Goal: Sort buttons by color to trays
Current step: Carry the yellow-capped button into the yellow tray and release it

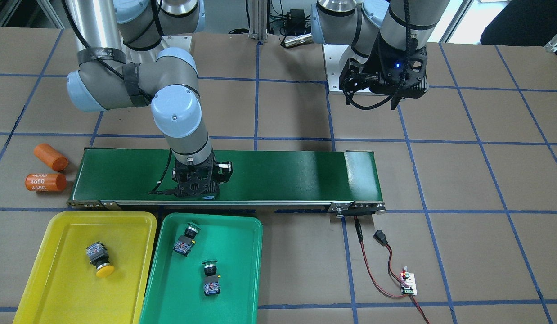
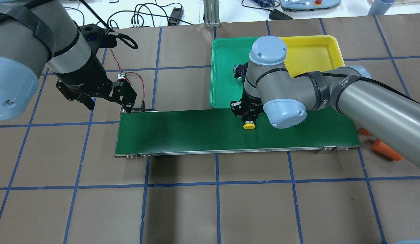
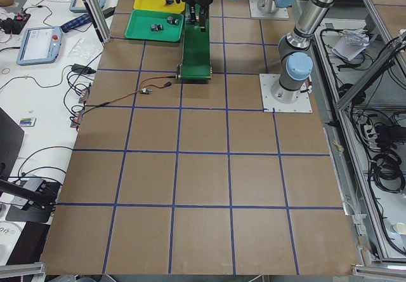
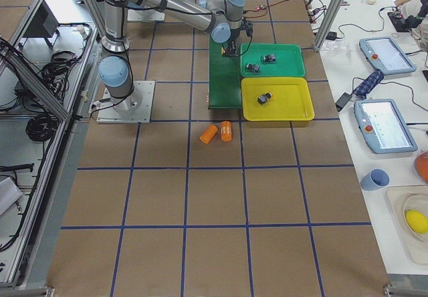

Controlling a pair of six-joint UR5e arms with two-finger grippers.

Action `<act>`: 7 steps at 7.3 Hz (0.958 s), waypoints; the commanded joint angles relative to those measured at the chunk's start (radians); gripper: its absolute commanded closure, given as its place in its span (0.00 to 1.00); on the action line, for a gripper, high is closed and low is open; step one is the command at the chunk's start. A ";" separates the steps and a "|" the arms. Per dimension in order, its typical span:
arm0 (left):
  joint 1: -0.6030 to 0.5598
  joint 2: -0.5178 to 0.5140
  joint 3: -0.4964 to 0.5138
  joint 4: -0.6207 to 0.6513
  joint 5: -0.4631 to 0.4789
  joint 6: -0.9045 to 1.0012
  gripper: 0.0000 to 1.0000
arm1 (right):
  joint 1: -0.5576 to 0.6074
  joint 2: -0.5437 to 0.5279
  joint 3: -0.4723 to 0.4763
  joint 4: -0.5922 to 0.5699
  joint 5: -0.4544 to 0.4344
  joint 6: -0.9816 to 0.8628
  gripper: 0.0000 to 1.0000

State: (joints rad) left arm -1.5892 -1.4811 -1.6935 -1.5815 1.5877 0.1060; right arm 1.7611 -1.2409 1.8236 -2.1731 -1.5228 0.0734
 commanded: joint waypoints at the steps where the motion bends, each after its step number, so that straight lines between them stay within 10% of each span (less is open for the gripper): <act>1: 0.000 0.001 0.000 0.000 -0.002 0.000 0.00 | -0.119 0.050 -0.122 0.012 0.006 -0.064 1.00; 4: 0.000 -0.001 -0.002 0.000 0.000 0.000 0.00 | -0.285 0.159 -0.291 0.071 0.016 -0.318 1.00; 6: 0.000 -0.001 -0.003 0.000 0.000 0.000 0.00 | -0.328 0.166 -0.293 0.091 0.015 -0.401 0.46; 7: 0.000 -0.001 -0.003 0.000 0.000 0.000 0.00 | -0.331 0.159 -0.293 0.105 0.016 -0.396 0.00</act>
State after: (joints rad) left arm -1.5892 -1.4818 -1.6961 -1.5815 1.5876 0.1059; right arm 1.4428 -1.0795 1.5335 -2.0848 -1.5074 -0.2986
